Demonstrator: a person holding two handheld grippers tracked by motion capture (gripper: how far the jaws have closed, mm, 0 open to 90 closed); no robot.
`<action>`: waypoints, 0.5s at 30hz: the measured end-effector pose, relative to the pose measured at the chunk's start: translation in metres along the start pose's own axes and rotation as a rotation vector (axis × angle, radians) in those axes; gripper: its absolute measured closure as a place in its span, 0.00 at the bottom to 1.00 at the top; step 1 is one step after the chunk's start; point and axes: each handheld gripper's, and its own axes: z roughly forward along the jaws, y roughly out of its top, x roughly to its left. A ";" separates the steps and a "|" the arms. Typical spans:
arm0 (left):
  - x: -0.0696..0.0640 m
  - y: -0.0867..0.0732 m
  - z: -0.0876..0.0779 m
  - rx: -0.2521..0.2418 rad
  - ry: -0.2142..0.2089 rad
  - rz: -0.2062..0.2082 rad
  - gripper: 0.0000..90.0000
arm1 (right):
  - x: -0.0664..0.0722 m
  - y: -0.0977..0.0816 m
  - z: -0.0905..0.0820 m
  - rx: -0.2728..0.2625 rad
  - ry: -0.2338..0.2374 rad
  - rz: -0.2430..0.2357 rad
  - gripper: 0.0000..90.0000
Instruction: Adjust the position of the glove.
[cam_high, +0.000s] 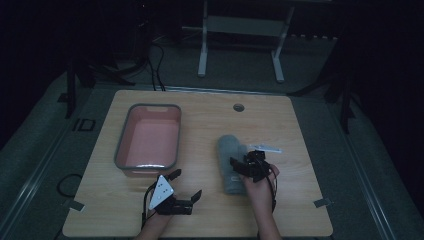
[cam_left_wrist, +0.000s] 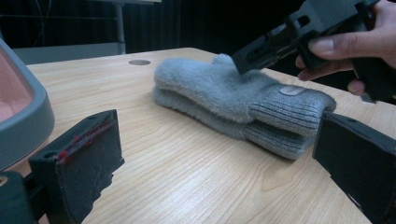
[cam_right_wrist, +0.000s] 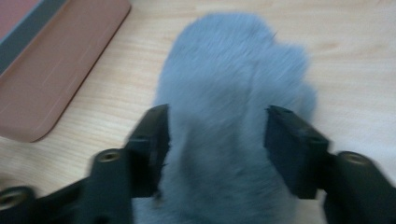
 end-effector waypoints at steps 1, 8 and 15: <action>0.000 0.000 0.000 0.000 0.001 0.001 0.02 | -0.004 0.001 -0.001 0.002 0.000 -0.006 0.40; -0.003 0.000 0.002 0.003 0.007 0.065 0.02 | -0.028 0.005 -0.011 0.039 0.024 -0.066 0.13; -0.002 0.006 0.014 0.127 0.009 -0.004 0.02 | -0.044 0.009 -0.016 0.004 0.139 -0.189 0.18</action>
